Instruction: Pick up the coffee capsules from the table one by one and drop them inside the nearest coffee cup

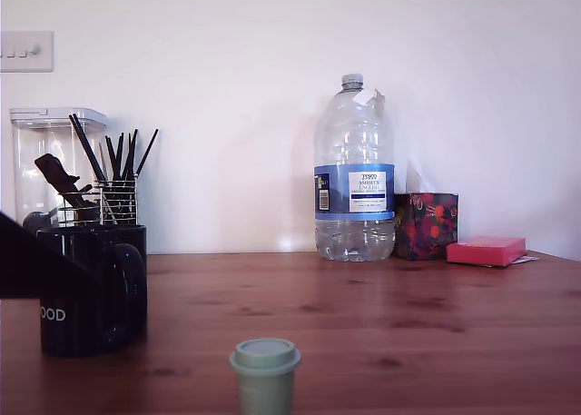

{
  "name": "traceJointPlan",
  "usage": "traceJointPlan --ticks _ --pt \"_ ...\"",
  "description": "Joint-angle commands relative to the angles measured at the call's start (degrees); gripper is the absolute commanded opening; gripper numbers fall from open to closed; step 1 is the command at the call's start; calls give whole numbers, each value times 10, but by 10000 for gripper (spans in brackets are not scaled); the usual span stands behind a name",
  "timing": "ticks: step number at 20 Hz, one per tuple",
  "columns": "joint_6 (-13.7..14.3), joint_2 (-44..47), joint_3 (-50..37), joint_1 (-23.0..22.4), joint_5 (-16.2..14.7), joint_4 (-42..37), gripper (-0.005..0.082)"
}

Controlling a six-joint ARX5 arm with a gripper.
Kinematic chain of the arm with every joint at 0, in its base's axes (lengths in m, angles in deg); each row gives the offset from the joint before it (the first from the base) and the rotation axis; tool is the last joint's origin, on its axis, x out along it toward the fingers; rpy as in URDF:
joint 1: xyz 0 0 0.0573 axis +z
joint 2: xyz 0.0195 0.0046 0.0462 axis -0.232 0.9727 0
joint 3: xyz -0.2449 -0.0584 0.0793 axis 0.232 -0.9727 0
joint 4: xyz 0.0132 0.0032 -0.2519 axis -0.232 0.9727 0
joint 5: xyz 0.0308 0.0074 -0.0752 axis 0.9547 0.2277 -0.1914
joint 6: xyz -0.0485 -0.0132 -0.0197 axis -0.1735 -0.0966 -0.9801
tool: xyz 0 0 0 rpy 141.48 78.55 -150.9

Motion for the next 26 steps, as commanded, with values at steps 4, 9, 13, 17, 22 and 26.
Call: traceJointPlan --ticks 4,9,13,17,22,26 --pt "-1 67 -6 -26 -2 -17 195" --pt "0 157 -6 -40 13 -123 572" --pt "0 227 -6 -47 15 -198 572" --pt "11 264 11 -60 17 -207 571" --pt "43 306 47 -78 17 -175 571" --pt "69 340 75 -83 24 -156 571"
